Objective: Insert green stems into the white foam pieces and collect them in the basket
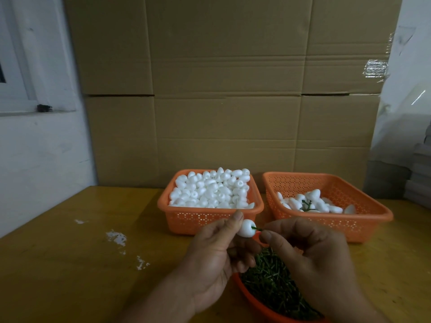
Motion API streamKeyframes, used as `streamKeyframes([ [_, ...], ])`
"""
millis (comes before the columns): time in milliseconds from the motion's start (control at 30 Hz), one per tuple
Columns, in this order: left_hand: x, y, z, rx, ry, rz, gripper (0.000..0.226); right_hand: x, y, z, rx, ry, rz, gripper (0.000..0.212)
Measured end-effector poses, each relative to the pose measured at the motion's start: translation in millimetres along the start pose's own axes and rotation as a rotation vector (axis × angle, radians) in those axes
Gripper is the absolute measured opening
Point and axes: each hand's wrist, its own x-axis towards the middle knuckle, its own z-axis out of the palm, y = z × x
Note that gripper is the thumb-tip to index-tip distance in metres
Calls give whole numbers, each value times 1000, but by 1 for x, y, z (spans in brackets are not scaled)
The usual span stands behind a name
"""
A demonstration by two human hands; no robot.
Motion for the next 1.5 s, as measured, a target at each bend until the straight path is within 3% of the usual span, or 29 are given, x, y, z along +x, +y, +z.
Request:
streamKeyframes([
  [233, -1, -2, 1, 51, -4, 71, 36, -2, 5, 0, -207, -17, -145, 4],
  [400, -1, -5, 2, 114, 13, 182, 36, -3, 7, 0, -254, -30, -115, 16],
  [567, 1, -8, 1, 184, 29, 284, 37, -3, 6, 2, -244, -61, -59, 6],
  [767, 1, -8, -2, 152, -29, 285, 24, -2, 10, 3, -87, -73, 94, 14],
  [1100, 5, -7, -6, 237, -18, 378, 36, -2, 1, 9, 284, -169, 277, 7],
  [1300, 0, -6, -6, 368, -86, 483, 17, -2, 2, 12, 361, -149, 330, 7],
  [1500, -2, -6, -6, 498, -67, 484, 25, -4, 3, 16, 400, -199, 335, 19],
])
